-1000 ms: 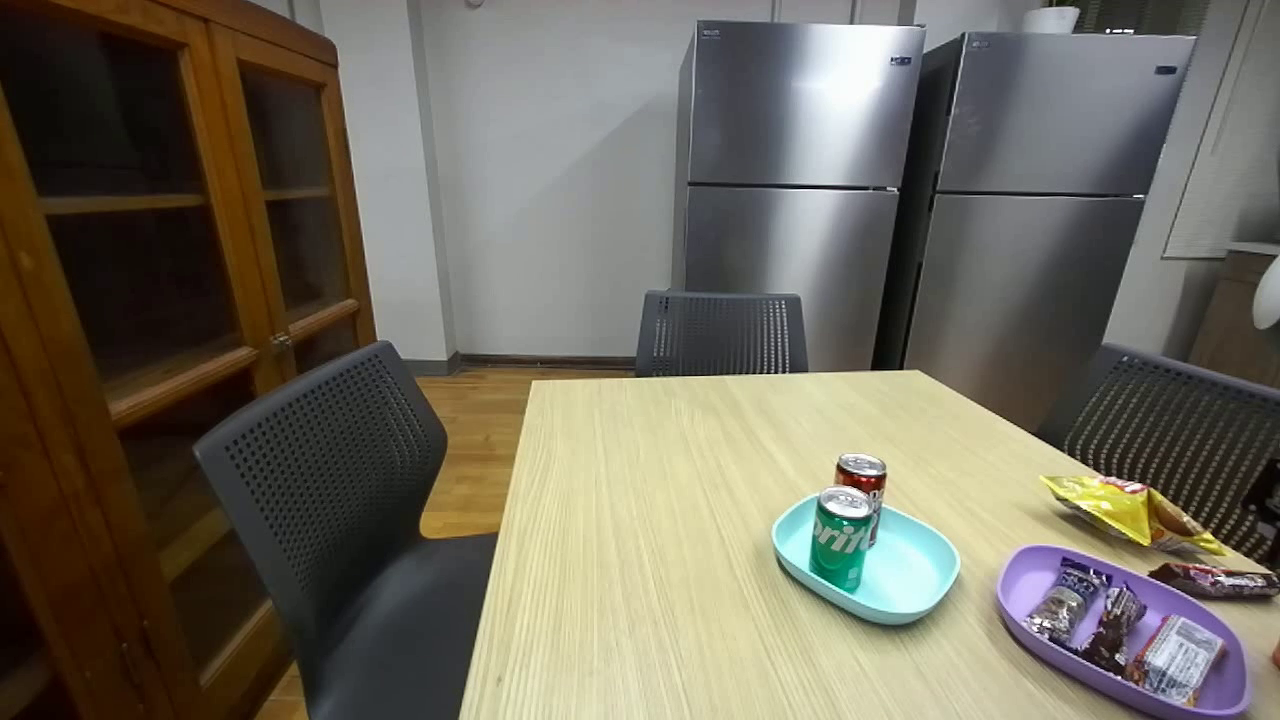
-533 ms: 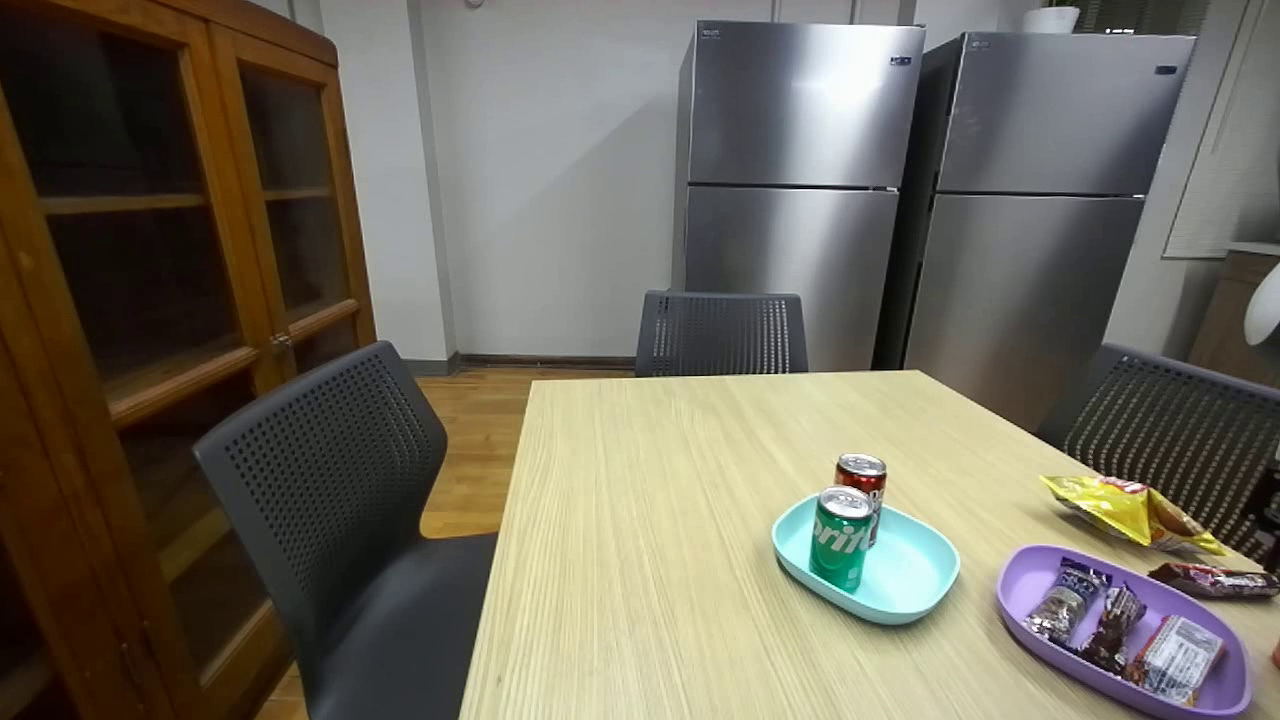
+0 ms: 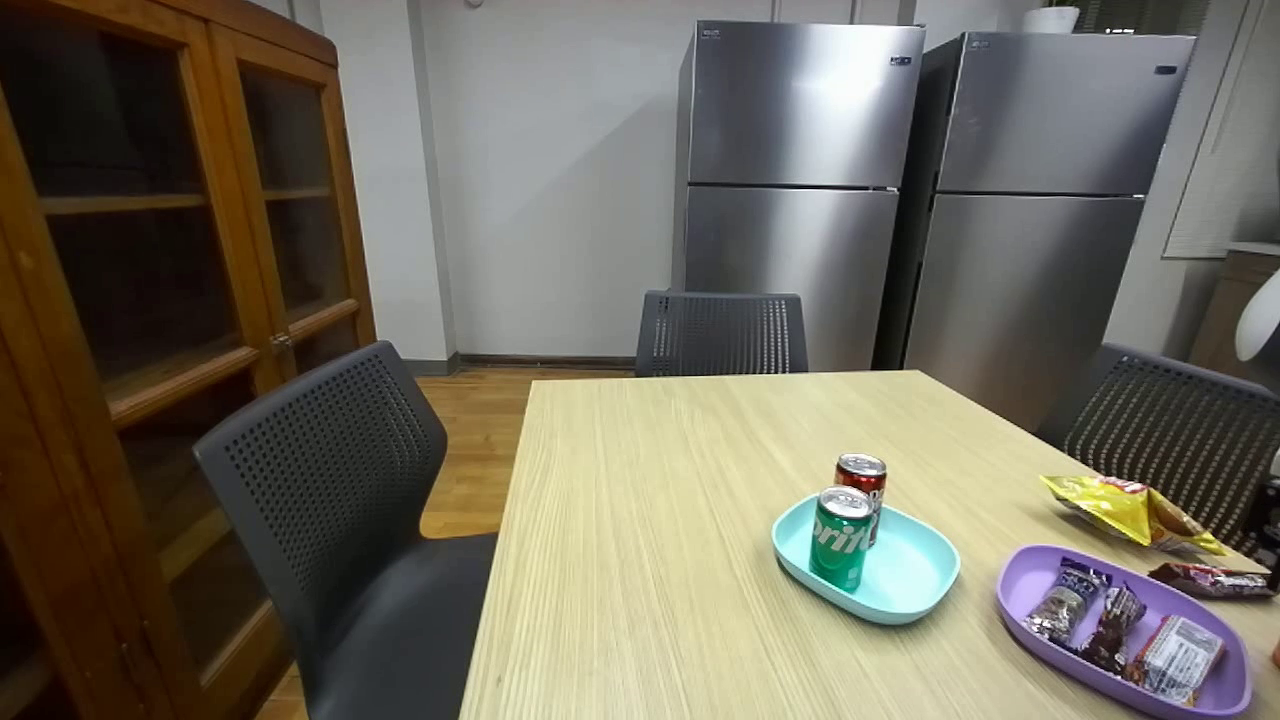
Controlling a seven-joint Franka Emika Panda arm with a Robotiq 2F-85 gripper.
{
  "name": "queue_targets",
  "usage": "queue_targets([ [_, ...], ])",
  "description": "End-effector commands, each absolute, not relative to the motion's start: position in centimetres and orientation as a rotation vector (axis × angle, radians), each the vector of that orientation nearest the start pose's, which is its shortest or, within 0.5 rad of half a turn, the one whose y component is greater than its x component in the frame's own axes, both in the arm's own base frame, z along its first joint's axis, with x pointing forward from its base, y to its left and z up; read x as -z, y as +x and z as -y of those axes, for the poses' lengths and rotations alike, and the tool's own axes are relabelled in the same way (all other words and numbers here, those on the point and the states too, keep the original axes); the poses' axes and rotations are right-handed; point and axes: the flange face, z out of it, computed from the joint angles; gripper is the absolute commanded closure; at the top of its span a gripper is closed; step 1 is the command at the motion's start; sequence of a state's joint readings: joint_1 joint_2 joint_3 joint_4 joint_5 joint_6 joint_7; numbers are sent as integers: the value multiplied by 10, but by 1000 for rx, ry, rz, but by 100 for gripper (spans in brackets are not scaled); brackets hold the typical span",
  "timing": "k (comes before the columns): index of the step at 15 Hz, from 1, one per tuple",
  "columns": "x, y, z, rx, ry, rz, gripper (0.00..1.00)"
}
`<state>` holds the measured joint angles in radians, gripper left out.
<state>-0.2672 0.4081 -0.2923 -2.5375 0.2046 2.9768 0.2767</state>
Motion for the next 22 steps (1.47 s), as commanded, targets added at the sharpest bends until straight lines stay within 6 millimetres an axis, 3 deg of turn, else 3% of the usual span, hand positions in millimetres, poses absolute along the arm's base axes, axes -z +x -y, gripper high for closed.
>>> queue_targets([
  [1,-130,370,264,80,-2837,-1516,42],
  [4,-130,369,266,79,-2840,-1515,62],
  [8,-135,366,267,87,-2842,-1503,62],
  [13,-158,357,257,128,-2977,-1227,62],
  [22,-199,362,226,231,-3148,-784,62],
])
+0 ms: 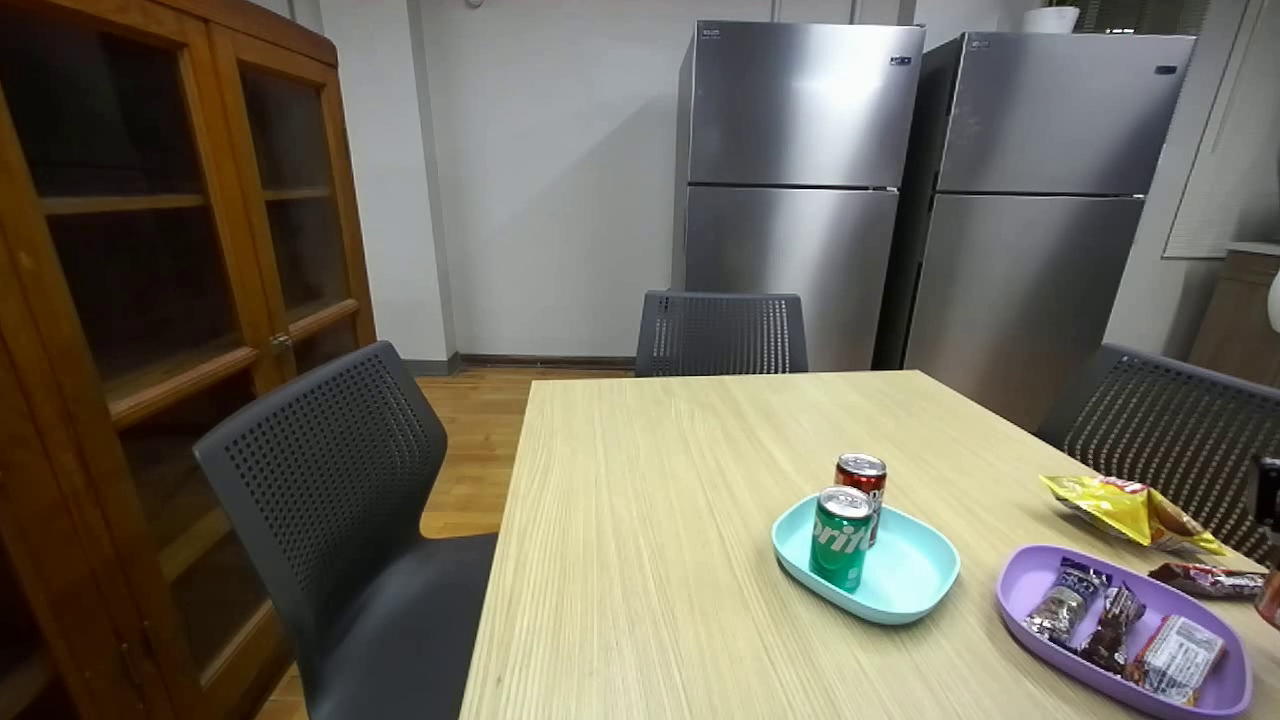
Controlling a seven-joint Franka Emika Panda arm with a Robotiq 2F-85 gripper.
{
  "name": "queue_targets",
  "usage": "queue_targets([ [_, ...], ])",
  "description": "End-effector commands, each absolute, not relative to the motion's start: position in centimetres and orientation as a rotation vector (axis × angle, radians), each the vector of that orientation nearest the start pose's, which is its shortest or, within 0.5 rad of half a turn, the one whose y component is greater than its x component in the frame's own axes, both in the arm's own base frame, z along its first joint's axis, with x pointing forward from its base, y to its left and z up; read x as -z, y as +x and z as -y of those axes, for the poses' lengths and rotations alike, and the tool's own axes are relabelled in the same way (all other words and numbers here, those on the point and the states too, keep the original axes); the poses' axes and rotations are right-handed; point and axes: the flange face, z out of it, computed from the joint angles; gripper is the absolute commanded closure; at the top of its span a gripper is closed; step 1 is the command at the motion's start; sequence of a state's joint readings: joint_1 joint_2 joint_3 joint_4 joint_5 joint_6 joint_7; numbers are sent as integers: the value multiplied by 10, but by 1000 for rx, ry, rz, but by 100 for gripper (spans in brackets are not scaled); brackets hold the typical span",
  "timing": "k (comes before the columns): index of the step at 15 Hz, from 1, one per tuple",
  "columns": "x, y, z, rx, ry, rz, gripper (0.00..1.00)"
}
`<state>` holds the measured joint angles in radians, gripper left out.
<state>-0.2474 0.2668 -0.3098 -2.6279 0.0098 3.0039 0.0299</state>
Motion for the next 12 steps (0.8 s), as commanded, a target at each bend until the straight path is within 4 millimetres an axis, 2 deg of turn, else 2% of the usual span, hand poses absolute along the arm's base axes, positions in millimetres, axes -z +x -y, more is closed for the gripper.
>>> queue_targets([
  [1,-204,364,219,247,-3160,-732,62],
  [6,-225,378,177,298,-3187,-479,62],
  [12,-228,403,110,296,-3204,-44,62],
])
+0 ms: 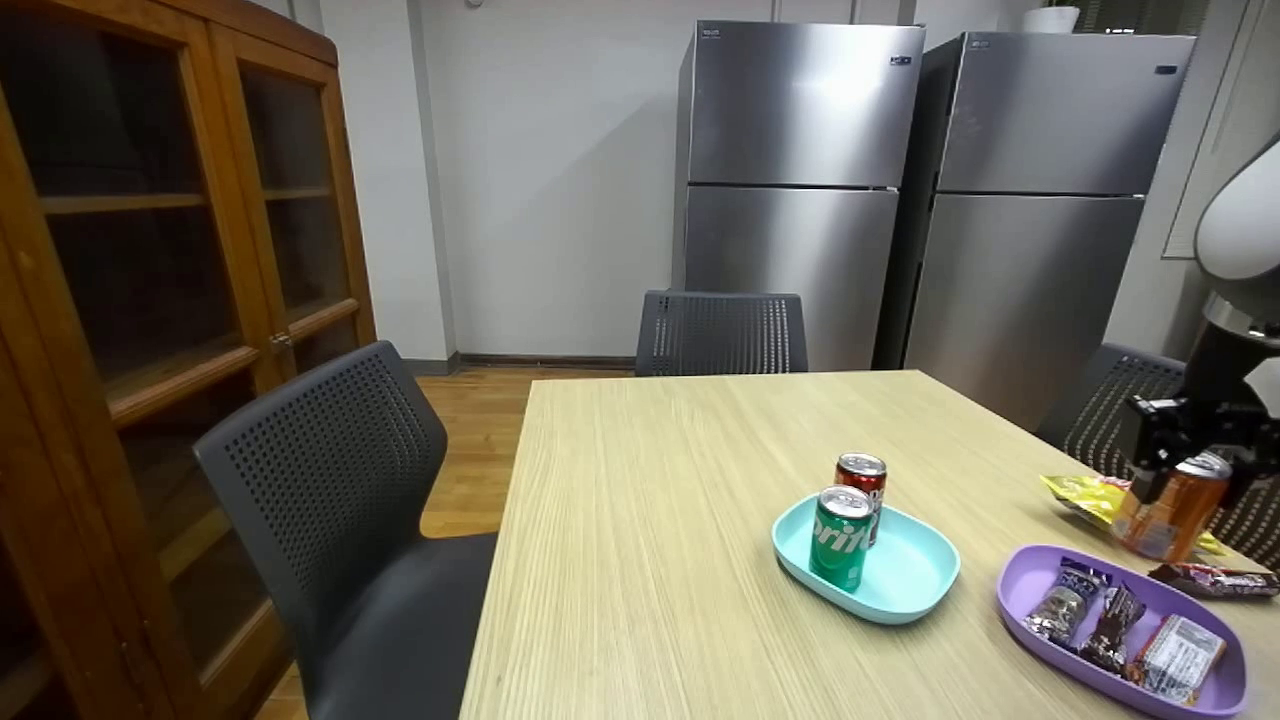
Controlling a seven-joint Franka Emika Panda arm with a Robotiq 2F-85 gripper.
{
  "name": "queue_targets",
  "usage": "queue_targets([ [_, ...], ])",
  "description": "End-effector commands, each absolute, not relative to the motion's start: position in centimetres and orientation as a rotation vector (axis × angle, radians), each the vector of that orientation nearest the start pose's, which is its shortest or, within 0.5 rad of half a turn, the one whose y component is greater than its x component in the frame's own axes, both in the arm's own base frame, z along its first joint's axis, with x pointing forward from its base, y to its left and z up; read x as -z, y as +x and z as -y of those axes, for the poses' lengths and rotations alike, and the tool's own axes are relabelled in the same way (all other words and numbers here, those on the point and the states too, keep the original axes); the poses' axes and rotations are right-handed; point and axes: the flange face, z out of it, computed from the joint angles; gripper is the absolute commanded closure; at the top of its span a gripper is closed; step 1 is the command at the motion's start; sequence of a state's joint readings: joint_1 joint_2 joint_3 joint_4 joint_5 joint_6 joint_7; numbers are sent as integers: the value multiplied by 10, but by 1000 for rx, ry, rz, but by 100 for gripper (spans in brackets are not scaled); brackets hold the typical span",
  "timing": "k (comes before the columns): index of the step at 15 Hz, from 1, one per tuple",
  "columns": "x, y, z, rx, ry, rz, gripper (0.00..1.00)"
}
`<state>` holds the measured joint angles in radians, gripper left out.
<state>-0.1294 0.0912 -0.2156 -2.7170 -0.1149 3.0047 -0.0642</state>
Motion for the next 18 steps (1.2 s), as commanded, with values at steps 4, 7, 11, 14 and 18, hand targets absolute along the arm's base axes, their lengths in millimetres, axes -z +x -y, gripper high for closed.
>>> queue_targets([
  [4,-217,419,78,254,-3187,292,62],
  [7,-211,427,60,261,-3147,487,62],
  [11,-204,442,40,260,-3062,718,62],
  [14,-195,455,32,236,-3015,844,62],
  [18,-185,467,30,201,-2986,946,62],
])
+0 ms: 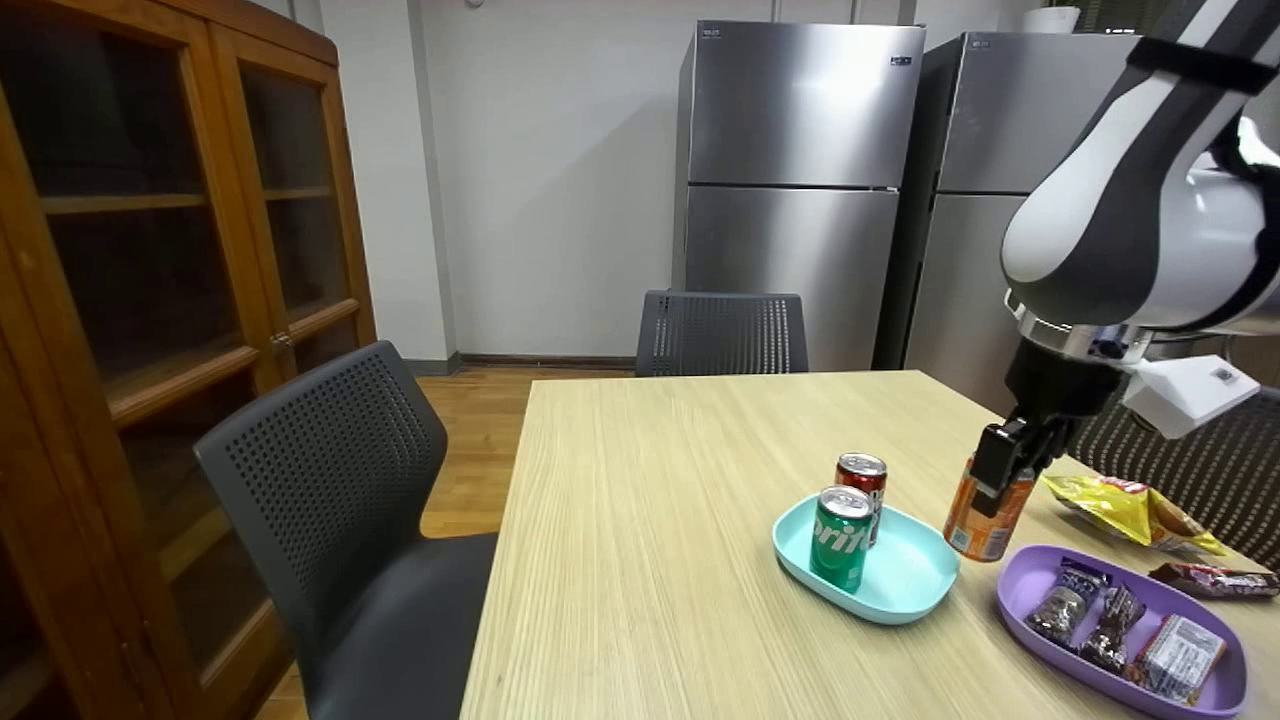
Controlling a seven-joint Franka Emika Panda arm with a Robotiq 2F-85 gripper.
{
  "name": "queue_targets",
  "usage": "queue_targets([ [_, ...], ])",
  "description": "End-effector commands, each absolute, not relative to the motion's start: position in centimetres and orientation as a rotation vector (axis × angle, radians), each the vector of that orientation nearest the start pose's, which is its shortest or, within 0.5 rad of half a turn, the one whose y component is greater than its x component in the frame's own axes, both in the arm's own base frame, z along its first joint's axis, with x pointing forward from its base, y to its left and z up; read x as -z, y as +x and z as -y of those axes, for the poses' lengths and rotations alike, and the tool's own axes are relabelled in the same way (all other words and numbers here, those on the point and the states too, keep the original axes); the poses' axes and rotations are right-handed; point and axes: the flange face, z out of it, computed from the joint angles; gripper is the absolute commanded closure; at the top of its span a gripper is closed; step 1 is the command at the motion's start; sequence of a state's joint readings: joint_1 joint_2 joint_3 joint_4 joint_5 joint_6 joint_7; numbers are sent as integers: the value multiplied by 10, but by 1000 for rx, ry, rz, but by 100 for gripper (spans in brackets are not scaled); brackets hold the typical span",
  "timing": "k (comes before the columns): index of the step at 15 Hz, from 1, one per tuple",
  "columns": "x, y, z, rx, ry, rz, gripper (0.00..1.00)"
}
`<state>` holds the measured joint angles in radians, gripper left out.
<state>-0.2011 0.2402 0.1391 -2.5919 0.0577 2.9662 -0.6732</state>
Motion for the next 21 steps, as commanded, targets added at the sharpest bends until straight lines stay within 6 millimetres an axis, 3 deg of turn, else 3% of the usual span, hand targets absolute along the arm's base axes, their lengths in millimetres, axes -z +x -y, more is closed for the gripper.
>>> queue_targets([
  [1,-183,470,29,197,-2978,965,62],
  [7,-183,480,13,237,-2955,1024,62],
  [21,-153,494,-15,253,-2970,1057,62],
])
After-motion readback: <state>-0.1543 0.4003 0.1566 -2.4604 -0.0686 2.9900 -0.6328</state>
